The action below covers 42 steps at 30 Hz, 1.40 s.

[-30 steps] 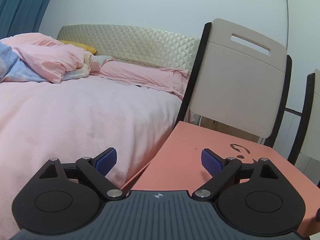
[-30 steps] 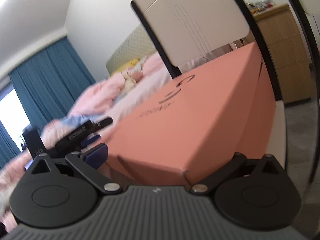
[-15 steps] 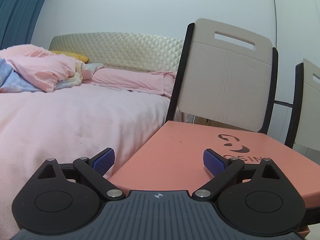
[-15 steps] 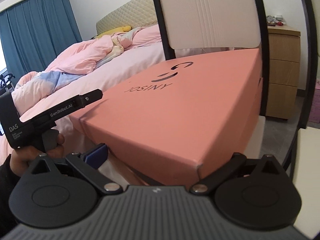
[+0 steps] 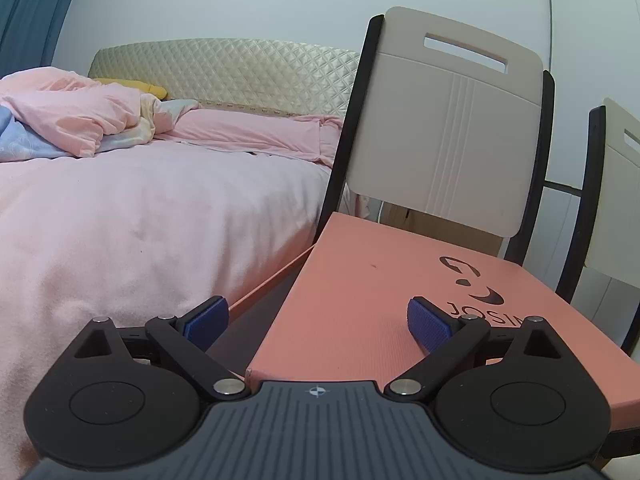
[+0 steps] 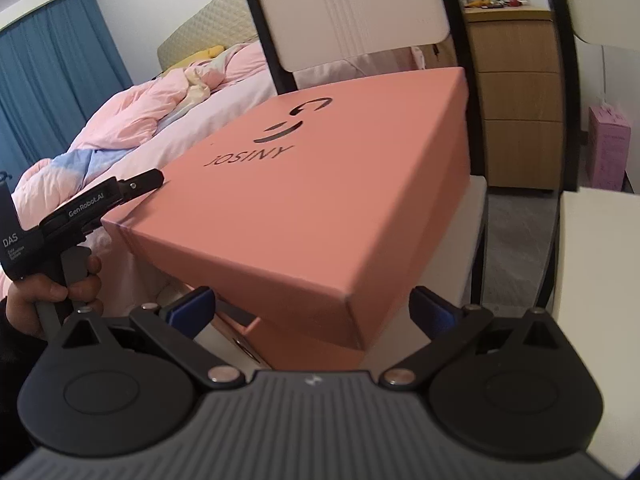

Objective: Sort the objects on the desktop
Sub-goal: 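Carry the lid with both grippers over the open pink box, then lower the lid onto the box rim and open both grippers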

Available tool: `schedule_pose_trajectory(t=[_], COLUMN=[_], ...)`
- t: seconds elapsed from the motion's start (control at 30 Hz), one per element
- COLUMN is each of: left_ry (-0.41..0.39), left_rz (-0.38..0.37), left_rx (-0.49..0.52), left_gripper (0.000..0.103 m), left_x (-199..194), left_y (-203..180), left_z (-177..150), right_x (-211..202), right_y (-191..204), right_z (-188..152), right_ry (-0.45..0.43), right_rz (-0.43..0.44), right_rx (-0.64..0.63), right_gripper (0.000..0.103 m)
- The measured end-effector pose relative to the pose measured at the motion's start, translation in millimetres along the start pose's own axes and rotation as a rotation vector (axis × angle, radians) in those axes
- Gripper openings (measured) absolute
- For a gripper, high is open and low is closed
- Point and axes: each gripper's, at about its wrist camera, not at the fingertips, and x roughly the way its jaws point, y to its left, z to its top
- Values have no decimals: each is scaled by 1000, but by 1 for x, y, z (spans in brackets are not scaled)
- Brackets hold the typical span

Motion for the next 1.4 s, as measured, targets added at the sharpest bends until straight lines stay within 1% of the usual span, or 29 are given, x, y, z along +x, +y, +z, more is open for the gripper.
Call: schedule_pose_trajectory(t=[0.1, 0.2, 0.23, 0.33, 0.37, 0.4, 0.43, 0.5, 0.53, 0.6, 0.63, 0.67, 0.7, 0.73, 0.77, 0.8, 0.87, 0.97, 1.07, 1.1, 1.13, 1.17, 1.23, 1.33, 1.4], left_ry=[-3, -4, -5, -29, -69, -115, -160, -206, -227, -188, -167, -151, -138, -122, -105, -97, -85, -75, -63, -64, -65, -61, -29, 2, 34], left_rz=[6, 6, 6, 47, 58, 68, 79, 100, 111, 100, 97, 94, 85, 74, 63, 60, 59, 65, 61, 69, 93, 109, 112, 115, 112], left_rx=[5, 3, 2, 8, -2, -14, -26, -4, 10, 40, 49, 57, 63, 62, 60, 53, 37, 5, 1, 20, 39, 50, 50, 101, 135], left_gripper=[98, 98, 98, 98, 98, 98, 98, 98, 98, 98, 98, 98, 98, 98, 98, 98, 98, 98, 98, 98, 98, 97, 96, 96, 96], left_x=[-1, -1, -1, -5, -12, -20, -29, -38, -42, -36, -32, -29, -27, -23, -20, -18, -14, -11, -5, -3, -1, 2, 9, 20, 28], left_y=[-2, -2, -1, -2, 0, 1, 3, 1, -1, -4, -5, -6, -6, -6, -5, -4, 0, 5, 9, 7, 6, 7, 11, 7, 2], left_z=[0, 0, 0, 0, -1, -2, -3, -6, -7, -8, -9, -9, -9, -9, -9, -10, -10, -9, -5, -4, -3, -2, 1, 3, 2], right_x=[-6, -8, -10, -20, -25, -31, -38, -53, -59, -70, -72, -74, -70, -66, -62, -56, -47, -43, -41, -40, -37, -34, -29, -24, -21], right_y=[-4, -10, -11, -10, -8, -5, -4, -1, -4, -9, -12, -16, -19, -22, -25, -27, -30, -22, -12, -8, -3, 1, 7, 8, 5], right_z=[-5, -14, -16, -20, -21, -20, -20, -19, -19, -19, -20, -21, -21, -22, -24, -26, -31, -34, -36, -37, -37, -37, -39, -38, -37], right_ry=[5, 31, 32, 22, 11, -14, -63, -160, -205, -294, -320, -341, -336, -330, -324, -312, -307, -305, -288, -283, -271, -253, -246, -252, -249], right_rz=[-3, -6, 10, 71, 96, 109, 113, 118, 109, 88, 68, 49, 47, 44, 44, 63, 116, 127, 160, 169, 175, 167, 148, 131, 110], right_rx=[29, 70, 83, 108, 105, 88, 84, 81, 107, 157, 174, 191, 208, 225, 243, 269, 322, 318, 323, 316, 306, 293, 281, 287, 281], right_gripper=[103, 103, 103, 103, 103, 103, 103, 103, 103, 102, 100, 91, 83, 81, 74, 67, 63, 62, 59, 59, 59, 58, 59, 58, 52])
